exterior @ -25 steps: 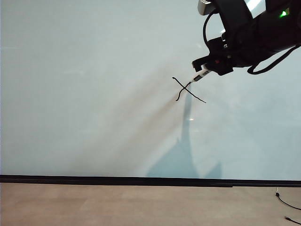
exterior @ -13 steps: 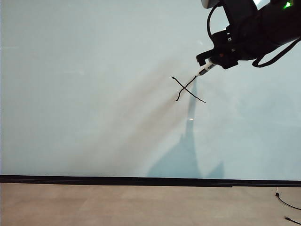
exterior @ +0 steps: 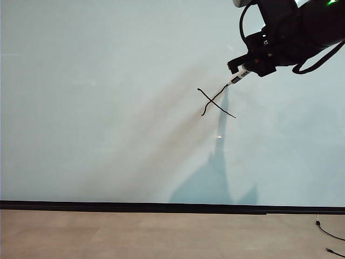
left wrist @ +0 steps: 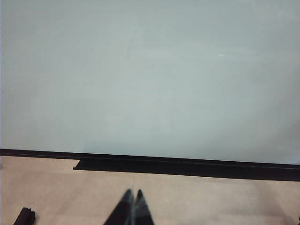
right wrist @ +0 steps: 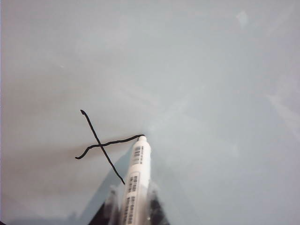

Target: Pick up the pen on the shelf to the right of the whiteboard and draw a cross mark.

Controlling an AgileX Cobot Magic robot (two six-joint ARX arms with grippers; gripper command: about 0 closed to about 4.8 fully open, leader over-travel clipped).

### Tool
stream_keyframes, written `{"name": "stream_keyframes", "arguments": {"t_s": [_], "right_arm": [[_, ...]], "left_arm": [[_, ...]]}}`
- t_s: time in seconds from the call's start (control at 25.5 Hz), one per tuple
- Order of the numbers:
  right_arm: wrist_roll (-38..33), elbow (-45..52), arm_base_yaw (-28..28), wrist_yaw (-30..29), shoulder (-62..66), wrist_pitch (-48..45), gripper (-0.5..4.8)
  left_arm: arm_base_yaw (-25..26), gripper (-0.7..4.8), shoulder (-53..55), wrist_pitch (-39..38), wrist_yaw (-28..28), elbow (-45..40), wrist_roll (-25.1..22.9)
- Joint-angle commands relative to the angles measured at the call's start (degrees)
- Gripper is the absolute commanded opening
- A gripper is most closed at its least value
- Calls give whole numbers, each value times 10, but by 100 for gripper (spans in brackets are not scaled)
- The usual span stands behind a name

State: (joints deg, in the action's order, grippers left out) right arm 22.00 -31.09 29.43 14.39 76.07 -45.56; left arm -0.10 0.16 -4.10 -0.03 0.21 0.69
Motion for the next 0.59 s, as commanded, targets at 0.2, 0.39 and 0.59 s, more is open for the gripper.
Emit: {"name": "stream_keyframes", "arguments": {"t_s": [0.2, 0.39, 0.59], "right_arm": [[8, 21, 29, 26, -51, 4, -5], [1, 70, 42, 36, -124, 21, -5], [-16, 137, 49, 36, -233, 99, -5]], "left_arm": [[0, -4, 0, 3, 2, 2, -2], [0, -5, 0, 3, 2, 2, -2], [0, -5, 0, 3, 2, 2, -2]]}}
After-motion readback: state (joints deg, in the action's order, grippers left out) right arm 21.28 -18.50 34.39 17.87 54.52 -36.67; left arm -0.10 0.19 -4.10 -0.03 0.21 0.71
